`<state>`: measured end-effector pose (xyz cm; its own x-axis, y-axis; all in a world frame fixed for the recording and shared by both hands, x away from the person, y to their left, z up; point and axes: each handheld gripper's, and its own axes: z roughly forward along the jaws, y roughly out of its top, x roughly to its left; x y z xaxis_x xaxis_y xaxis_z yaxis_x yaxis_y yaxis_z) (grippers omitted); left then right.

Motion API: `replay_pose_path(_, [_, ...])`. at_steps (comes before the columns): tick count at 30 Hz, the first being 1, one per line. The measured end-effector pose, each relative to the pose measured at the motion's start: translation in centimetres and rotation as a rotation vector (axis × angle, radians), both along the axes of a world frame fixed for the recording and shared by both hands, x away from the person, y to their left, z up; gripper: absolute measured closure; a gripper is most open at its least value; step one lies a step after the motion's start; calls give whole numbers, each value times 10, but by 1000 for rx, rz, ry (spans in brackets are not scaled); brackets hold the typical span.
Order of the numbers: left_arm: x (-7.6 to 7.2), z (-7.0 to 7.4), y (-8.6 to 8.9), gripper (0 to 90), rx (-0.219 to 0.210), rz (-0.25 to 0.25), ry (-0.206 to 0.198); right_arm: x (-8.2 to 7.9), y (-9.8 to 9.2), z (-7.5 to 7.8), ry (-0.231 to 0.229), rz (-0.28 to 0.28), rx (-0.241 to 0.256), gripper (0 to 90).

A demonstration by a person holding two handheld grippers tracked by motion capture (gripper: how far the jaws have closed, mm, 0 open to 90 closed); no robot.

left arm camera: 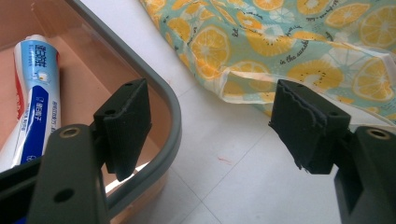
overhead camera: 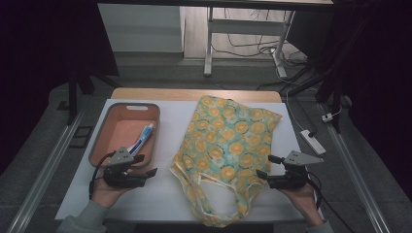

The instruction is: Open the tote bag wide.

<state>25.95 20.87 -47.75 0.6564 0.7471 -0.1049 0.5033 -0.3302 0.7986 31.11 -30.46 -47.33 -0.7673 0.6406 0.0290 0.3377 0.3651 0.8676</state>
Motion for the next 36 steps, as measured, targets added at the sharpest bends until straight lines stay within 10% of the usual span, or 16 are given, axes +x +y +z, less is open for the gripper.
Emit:
replay_pose_path(18, [0,8,-12,289,23,-34,-17,-5,4,1,-6,3,-14,233])
replay_pose_path(36, [26,8,-108,222,119,-246,65,-15,16,12,-15,73,-12,232])
